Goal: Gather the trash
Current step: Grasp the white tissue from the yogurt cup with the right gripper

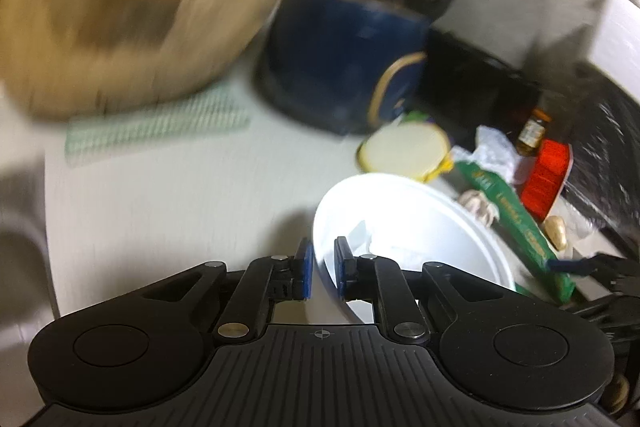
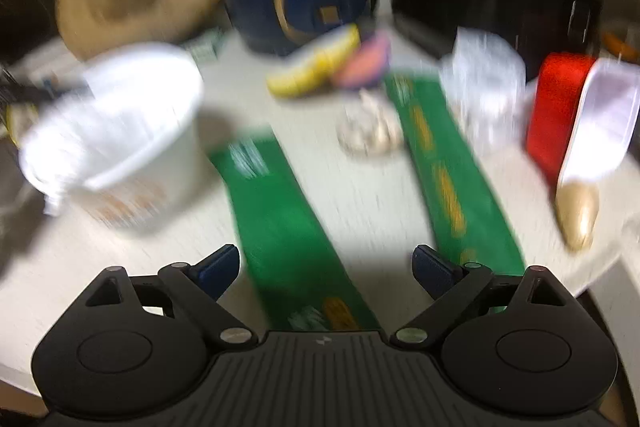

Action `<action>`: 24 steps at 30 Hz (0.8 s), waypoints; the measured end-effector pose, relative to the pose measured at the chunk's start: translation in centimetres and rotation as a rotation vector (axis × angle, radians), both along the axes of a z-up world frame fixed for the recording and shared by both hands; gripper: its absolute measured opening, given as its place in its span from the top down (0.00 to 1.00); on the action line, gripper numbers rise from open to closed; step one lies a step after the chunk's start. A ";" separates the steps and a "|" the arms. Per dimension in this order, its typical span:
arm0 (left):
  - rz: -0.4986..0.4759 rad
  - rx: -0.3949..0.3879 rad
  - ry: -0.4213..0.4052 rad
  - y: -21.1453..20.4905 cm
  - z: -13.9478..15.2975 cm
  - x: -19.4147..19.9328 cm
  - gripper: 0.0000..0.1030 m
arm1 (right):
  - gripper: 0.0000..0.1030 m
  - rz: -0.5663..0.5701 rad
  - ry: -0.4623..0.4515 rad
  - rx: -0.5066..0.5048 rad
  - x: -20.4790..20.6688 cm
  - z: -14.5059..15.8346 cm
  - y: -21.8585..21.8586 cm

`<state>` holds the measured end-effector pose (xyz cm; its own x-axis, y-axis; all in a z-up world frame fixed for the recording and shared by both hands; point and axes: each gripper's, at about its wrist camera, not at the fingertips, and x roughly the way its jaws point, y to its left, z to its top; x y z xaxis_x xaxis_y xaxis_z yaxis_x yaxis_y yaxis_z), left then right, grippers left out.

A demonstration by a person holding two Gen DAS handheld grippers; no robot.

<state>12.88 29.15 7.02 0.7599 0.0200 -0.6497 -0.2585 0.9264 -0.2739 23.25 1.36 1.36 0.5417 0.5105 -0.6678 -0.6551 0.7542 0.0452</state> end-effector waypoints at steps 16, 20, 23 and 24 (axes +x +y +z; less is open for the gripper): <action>-0.042 -0.144 0.031 -0.6 -0.9 -0.6 0.83 | 0.17 0.292 -0.092 0.225 -6.0 5.3 6.3; -0.057 -0.132 0.031 -1.1 -0.8 -0.6 0.83 | 0.73 0.374 -0.029 0.114 -6.7 3.8 7.9; -0.066 -0.109 0.031 -1.6 -0.7 -0.5 0.83 | 0.89 0.356 -0.010 0.127 -6.6 3.7 7.4; -0.069 -0.100 0.033 -1.8 -0.7 -0.4 0.83 | 0.92 0.339 -0.022 0.145 -6.6 4.1 6.9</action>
